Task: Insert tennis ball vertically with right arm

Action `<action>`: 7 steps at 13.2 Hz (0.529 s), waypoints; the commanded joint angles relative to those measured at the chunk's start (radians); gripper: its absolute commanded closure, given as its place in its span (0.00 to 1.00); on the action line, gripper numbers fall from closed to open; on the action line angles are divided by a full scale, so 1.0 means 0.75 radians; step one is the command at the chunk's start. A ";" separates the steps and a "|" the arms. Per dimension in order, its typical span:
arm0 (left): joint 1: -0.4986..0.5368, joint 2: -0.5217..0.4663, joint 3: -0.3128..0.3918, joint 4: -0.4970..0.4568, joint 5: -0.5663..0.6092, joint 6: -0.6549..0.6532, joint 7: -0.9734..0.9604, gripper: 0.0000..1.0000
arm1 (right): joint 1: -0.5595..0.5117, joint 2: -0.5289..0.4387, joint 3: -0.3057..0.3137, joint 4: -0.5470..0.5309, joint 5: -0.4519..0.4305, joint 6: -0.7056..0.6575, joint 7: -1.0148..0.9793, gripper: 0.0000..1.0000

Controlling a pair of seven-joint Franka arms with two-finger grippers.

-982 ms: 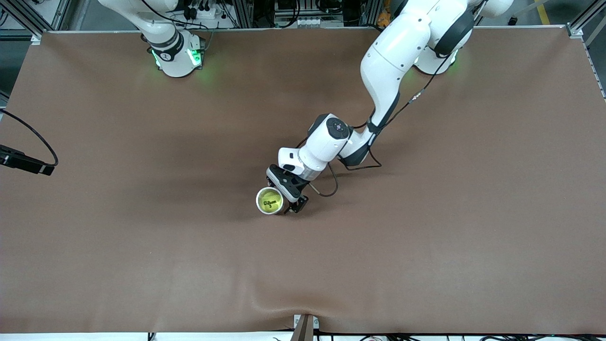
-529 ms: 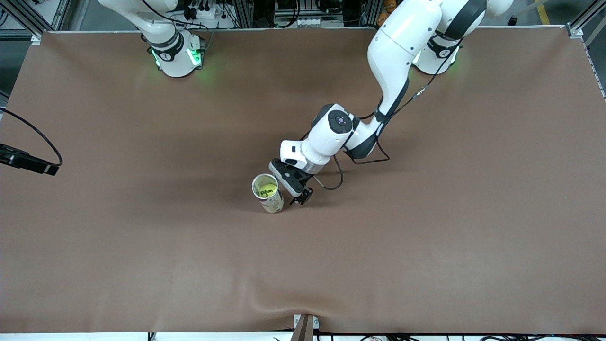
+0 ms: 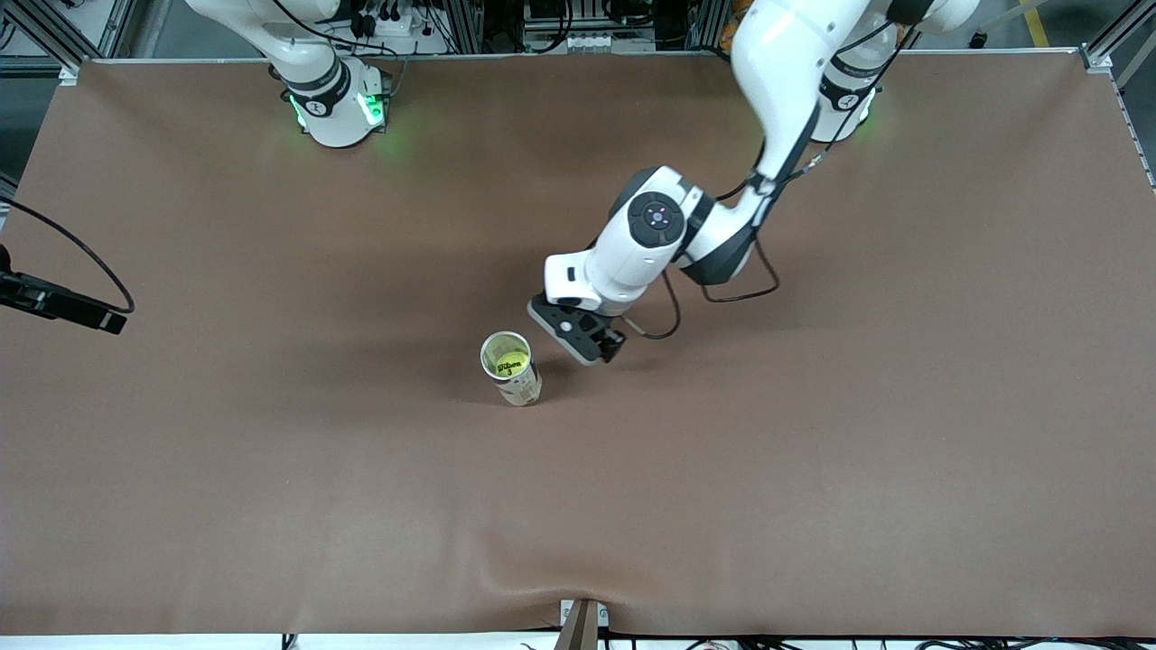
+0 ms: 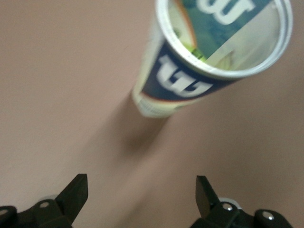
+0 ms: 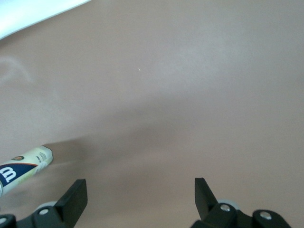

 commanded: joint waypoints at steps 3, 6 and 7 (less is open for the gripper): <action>0.157 -0.150 0.049 0.020 0.036 -0.471 -0.064 0.00 | 0.036 -0.306 0.000 -0.368 0.006 0.116 -0.006 0.00; 0.280 -0.148 0.119 0.130 0.038 -0.674 -0.101 0.00 | 0.036 -0.403 0.000 -0.458 0.006 0.125 -0.010 0.00; 0.311 -0.148 0.155 0.141 0.040 -0.678 -0.097 0.00 | 0.036 -0.413 -0.002 -0.463 0.006 0.123 -0.018 0.00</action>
